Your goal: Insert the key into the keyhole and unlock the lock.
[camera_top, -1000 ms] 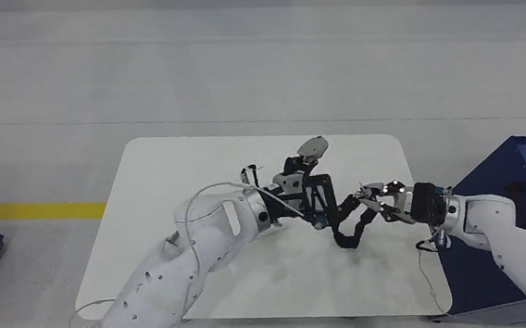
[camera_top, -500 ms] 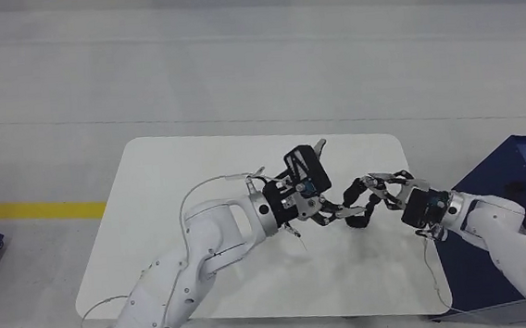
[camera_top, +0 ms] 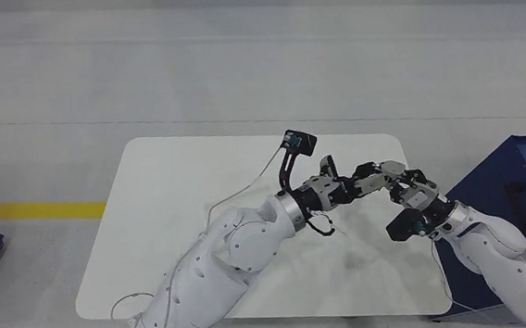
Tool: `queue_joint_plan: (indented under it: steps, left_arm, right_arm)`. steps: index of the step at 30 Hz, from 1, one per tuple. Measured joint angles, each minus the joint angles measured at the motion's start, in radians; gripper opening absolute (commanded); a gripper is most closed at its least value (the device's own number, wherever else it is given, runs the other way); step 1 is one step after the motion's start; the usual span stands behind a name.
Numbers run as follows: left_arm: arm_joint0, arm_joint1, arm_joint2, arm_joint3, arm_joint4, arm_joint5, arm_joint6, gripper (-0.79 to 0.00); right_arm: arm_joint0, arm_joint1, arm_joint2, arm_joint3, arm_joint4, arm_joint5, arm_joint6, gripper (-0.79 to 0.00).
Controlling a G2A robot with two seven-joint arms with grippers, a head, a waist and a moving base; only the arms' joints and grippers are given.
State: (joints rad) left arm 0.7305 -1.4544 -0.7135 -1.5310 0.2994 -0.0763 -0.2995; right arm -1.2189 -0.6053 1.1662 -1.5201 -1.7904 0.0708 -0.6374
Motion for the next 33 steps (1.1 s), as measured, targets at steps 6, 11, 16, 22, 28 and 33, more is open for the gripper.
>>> queue_joint_plan:
  steps: [6,11,16,22,28,33]
  left_arm:
    - [-0.004,-0.015,0.030,0.033,0.091,0.042,0.004,-0.185]
    - [-0.011,-0.029,0.042,0.071,0.082,0.071,-0.037,-0.406]
    - [-0.020,-0.044,0.053,0.113,0.067,0.081,-0.073,-0.443]
    - [-0.020,-0.055,0.045,0.129,0.064,0.079,-0.087,-0.511]
    - [-0.013,-0.060,0.032,0.127,0.071,0.074,-0.107,-0.526]
    - [-0.011,-0.065,0.022,0.134,0.079,0.078,-0.130,-0.557]
  right_arm:
    - [0.004,-0.009,0.005,-0.018,-0.041,-0.068,0.043,-0.785]
    - [-0.005,-0.018,0.006,-0.038,-0.088,-0.036,0.068,-0.785]
    - [-0.015,-0.027,0.011,-0.050,-0.120,-0.020,0.085,-0.785]
    - [-0.020,-0.037,0.019,-0.054,-0.145,-0.018,0.099,-0.785]
    - [-0.025,-0.048,0.020,-0.058,-0.164,-0.025,0.102,-0.785]
    - [-0.028,-0.056,0.028,-0.062,-0.172,-0.034,0.097,-0.785]
